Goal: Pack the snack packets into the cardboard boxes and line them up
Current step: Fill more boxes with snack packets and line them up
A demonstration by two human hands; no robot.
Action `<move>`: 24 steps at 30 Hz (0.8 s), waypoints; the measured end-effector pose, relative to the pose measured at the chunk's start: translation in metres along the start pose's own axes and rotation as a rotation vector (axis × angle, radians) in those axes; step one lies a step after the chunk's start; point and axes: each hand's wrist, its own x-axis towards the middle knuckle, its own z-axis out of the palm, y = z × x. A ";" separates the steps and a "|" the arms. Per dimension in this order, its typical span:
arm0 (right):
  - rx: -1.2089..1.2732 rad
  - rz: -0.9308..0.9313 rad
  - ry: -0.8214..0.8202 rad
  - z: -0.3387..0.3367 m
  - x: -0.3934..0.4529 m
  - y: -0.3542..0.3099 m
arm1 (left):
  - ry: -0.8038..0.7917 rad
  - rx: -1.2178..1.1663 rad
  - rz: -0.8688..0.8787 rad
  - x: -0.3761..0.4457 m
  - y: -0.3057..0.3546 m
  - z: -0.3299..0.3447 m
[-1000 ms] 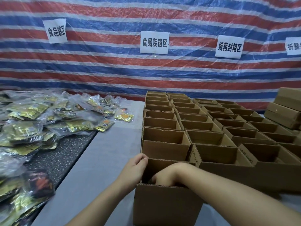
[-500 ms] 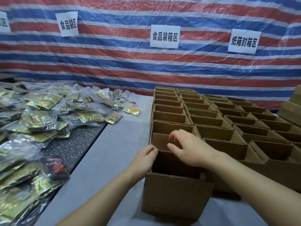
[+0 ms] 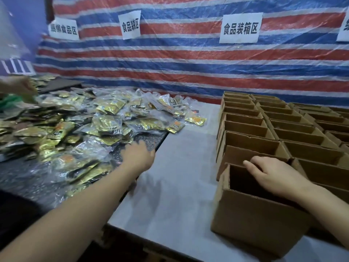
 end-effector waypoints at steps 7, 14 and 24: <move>0.064 -0.042 0.125 -0.008 0.005 -0.011 | -0.241 0.397 -0.124 0.001 -0.051 0.040; 0.134 0.009 0.099 -0.012 0.001 -0.012 | -0.256 0.407 -0.169 0.009 -0.038 0.035; 0.586 0.059 0.231 -0.031 0.003 -0.022 | 0.173 -0.500 0.220 -0.020 0.051 -0.053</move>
